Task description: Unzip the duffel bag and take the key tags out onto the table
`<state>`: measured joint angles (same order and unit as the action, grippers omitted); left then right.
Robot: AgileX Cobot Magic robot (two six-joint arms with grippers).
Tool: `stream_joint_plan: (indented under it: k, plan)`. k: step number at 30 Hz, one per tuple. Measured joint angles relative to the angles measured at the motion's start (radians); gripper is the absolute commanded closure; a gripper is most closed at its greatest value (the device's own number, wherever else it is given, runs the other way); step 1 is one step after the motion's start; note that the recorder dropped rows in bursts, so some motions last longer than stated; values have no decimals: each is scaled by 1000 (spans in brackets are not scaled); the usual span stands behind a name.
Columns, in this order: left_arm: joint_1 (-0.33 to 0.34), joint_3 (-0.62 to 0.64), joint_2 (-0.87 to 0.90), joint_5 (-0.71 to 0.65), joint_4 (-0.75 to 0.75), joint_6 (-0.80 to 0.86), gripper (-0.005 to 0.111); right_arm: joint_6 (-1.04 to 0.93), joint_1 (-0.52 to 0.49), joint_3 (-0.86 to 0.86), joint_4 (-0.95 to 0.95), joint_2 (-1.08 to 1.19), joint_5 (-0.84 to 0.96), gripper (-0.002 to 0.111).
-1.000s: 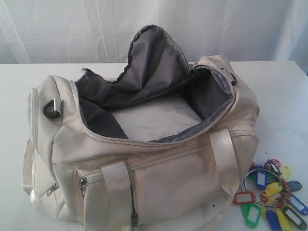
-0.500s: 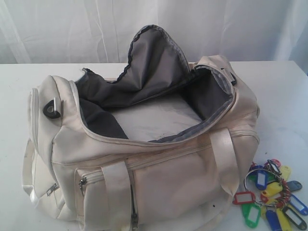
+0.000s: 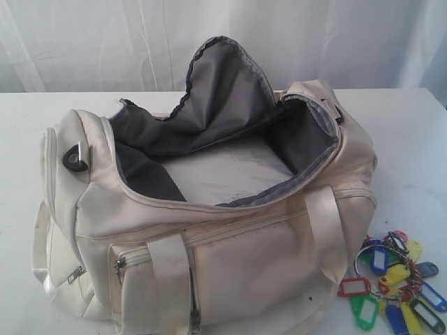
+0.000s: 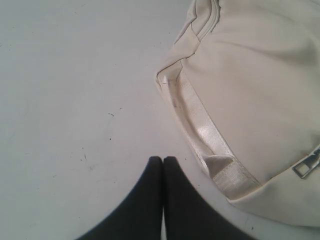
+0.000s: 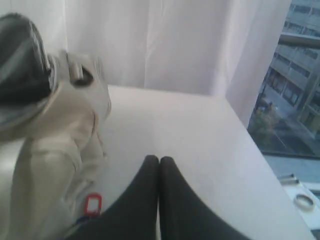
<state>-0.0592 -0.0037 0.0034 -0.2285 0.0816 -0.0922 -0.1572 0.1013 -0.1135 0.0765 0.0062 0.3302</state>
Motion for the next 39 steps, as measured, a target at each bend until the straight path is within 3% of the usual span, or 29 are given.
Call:
stream_joint_plan:
  k: [6, 39]
  plan:
    - [0, 0, 0, 0, 0, 0, 107, 6, 0, 107, -45, 0, 35, 108]
    - [0, 0, 0, 0, 0, 0, 107, 7, 19, 109, -55, 0, 14, 108]
